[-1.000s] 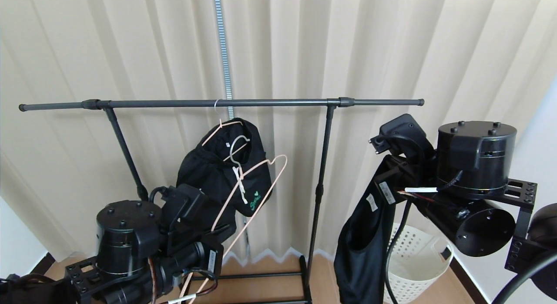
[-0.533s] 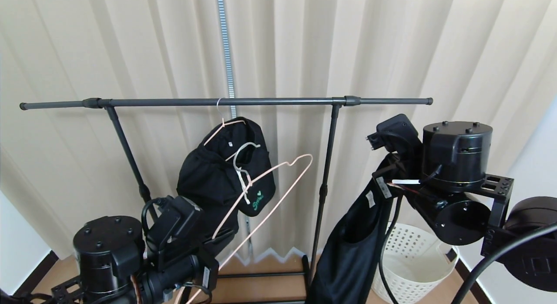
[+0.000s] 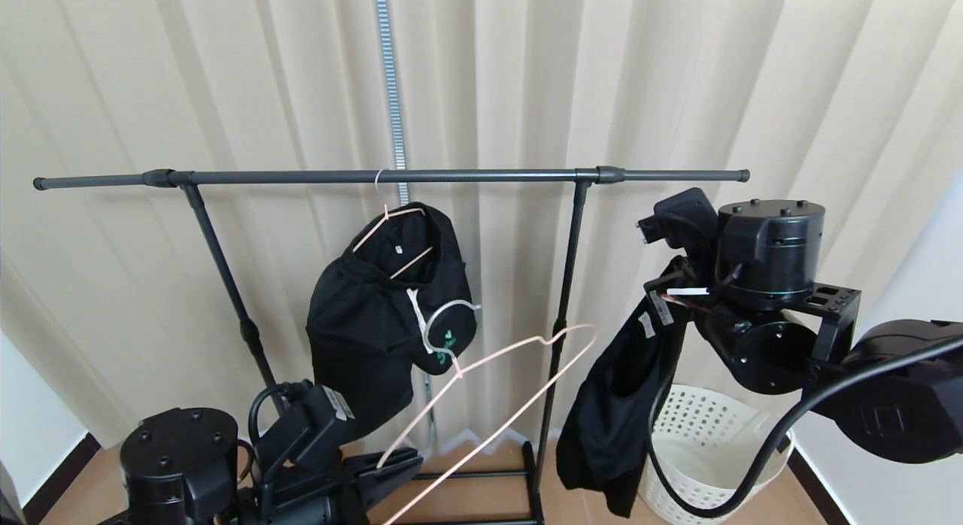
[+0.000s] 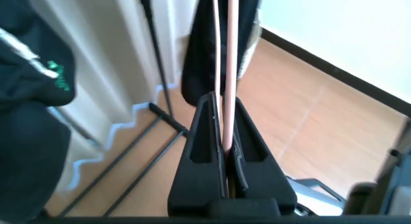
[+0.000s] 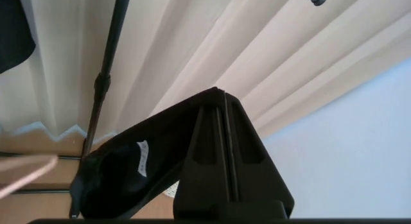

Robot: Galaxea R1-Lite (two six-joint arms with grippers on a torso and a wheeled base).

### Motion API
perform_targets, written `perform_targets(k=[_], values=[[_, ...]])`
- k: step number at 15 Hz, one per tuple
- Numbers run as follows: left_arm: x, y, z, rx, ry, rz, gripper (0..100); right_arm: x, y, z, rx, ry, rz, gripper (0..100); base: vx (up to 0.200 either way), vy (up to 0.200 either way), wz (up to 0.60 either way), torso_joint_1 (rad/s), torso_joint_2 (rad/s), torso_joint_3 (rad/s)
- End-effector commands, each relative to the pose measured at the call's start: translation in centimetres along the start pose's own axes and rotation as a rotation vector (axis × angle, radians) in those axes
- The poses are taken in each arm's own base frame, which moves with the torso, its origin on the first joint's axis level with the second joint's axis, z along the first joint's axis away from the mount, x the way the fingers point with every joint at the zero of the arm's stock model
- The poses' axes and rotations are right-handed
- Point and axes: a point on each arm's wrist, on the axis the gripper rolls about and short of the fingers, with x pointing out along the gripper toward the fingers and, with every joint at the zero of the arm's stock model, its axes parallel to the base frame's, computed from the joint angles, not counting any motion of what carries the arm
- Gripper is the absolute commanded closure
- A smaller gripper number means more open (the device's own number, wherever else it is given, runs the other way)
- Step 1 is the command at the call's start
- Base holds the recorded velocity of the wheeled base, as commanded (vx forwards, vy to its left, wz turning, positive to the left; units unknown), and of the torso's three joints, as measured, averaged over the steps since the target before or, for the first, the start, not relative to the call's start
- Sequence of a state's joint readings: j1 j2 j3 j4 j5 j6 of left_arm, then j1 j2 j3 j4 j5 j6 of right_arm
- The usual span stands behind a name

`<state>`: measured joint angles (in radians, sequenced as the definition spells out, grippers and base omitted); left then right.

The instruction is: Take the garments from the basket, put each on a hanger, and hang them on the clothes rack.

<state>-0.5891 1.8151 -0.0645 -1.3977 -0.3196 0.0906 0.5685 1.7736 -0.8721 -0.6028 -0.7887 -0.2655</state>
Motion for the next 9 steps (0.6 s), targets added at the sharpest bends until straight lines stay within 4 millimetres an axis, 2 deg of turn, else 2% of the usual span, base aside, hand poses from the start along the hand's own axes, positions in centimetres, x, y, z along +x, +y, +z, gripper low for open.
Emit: perform_targets(k=[1,5,9], values=[[-0.2,-0.8,0.1,0.010,-0.006,-0.037,100,0.6,0.4,-0.1,-0.003,0.008,-0.003,100,0.000,0.000,0.00,0.000,0.00,0.000],[0.0,-2.5,0.4,0.000,-0.012,-0.113,100,0.8,0.8,-0.1,0.026,0.010,0.000,100,0.000,0.000,0.00,0.000,0.00,0.000],[0.2,-2.5,0.6,-0.018,-0.020,-0.114,100,-0.1,1.6,0.0,0.024,-0.002,0.032,100,0.000,0.000,0.00,0.000,0.00,0.000]])
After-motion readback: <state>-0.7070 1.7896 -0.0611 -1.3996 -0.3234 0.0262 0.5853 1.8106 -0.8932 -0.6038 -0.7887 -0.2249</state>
